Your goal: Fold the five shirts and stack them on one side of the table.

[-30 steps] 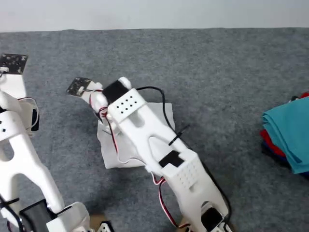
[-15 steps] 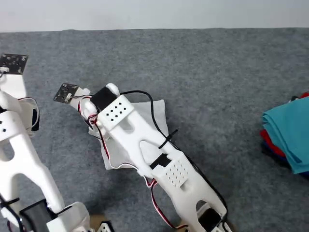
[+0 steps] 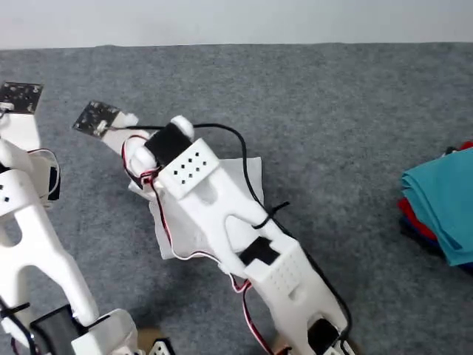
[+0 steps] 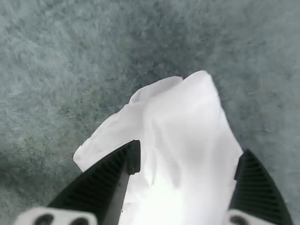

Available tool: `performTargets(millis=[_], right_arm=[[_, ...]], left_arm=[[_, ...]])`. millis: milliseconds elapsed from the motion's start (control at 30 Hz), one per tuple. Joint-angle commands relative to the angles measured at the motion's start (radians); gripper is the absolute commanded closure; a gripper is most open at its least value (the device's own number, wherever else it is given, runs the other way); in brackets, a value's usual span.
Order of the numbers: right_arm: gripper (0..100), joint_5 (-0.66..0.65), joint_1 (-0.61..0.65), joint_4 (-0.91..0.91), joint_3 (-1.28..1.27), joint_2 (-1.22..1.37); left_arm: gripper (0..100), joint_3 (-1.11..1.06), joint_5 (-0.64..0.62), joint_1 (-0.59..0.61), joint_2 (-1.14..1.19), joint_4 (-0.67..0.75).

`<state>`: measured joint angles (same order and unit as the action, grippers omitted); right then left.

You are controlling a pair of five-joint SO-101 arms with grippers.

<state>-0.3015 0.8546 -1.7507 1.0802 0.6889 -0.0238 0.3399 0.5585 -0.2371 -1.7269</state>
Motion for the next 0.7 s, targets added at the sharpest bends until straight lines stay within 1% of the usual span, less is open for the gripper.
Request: performTargets(millis=[0,133,167,233,300,433,533,667], right_arm=[[78.8,0.005,-0.065,-0.039,-0.061,-0.104],[98.1,-0.009,-0.133,-0.035,-0.166,-0.101],[99.5,-0.026,-0.145,-0.027,-0.186,-0.093],[97.4,-0.052,-0.17,-0.019,-0.204,-0.064],[99.1,-0.06,-0.185,-0.015,-0.204,-0.019],[98.8,-0.06,-0.18,-0.016,-0.203,0.079],[98.8,-0.06,-0.131,-0.025,-0.203,0.117],[98.8,-0.054,-0.019,-0.038,-0.203,0.122]], left_arm=[[100,0.004,0.0,0.002,-0.041,0.008],[100,0.004,0.0,0.002,-0.041,0.009],[100,0.004,0.0,0.002,-0.041,0.009],[100,0.004,0.0,0.0,-0.04,0.011],[100,0.004,0.0,0.0,-0.04,0.011],[100,0.004,0.0,0.0,-0.04,0.011],[100,0.004,0.0,0.0,-0.04,0.011],[100,0.004,0.0,0.0,-0.04,0.011]])
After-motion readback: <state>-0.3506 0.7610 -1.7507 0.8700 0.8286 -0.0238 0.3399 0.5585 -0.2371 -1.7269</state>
